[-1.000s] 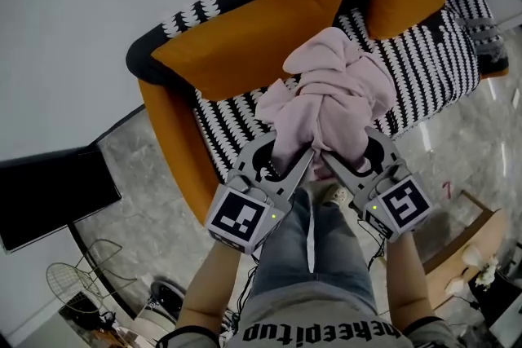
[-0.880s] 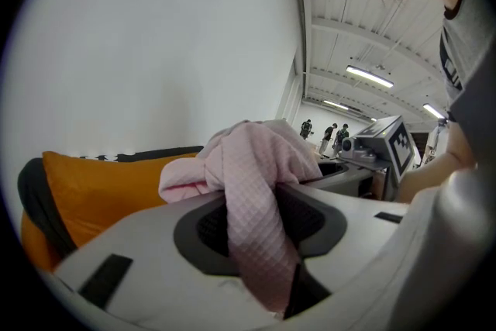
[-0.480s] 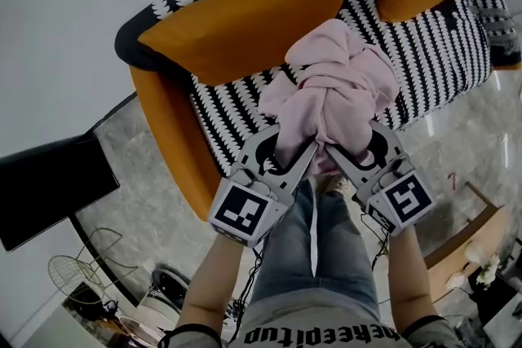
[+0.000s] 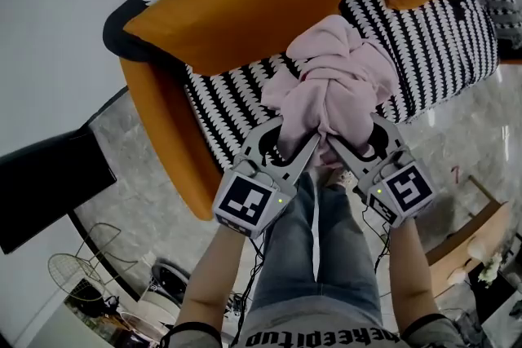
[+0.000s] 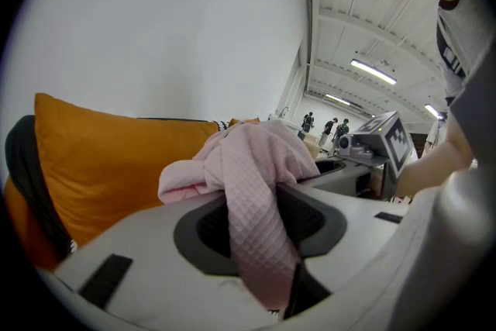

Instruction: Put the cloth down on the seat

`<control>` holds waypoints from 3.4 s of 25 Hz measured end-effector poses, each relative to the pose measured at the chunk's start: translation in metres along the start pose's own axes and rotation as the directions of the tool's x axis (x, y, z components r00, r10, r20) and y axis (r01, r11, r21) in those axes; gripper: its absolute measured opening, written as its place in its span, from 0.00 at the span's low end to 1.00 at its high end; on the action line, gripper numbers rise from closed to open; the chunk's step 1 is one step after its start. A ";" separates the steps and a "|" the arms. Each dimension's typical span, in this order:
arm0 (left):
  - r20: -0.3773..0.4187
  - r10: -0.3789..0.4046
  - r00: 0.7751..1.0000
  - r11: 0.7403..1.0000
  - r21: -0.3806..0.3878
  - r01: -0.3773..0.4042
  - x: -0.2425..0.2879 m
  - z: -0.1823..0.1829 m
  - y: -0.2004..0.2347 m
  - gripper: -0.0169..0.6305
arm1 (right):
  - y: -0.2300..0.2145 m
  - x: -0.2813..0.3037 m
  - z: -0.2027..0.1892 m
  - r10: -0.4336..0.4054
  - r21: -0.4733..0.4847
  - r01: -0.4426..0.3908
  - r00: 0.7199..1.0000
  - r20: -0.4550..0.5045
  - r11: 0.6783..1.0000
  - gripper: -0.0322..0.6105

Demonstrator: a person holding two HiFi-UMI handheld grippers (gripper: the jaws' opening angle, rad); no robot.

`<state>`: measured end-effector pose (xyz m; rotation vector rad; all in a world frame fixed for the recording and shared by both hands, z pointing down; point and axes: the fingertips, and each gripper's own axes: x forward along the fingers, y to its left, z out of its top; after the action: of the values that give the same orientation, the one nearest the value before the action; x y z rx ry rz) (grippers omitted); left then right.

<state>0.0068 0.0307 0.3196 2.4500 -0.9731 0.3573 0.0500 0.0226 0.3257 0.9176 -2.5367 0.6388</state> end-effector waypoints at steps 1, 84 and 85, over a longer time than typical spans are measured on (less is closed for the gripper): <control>0.003 0.000 1.000 1.000 0.003 0.000 0.003 -0.004 0.001 0.29 | -0.002 0.002 -0.004 -0.002 0.008 0.002 1.000 -0.002 1.000 0.42; 0.059 0.012 0.998 0.995 0.095 -0.017 -0.016 0.038 -0.033 0.05 | 0.030 -0.027 0.048 -0.037 -0.028 0.040 0.993 0.110 0.999 0.04; 0.077 0.011 0.997 0.995 0.093 -0.018 -0.019 0.047 -0.037 0.05 | 0.033 -0.033 0.056 -0.035 -0.032 0.039 0.992 0.118 0.999 0.04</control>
<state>0.0217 0.0406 0.2597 2.5592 -1.0282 0.3237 0.0414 0.0327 0.2543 1.0155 -2.6177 0.5438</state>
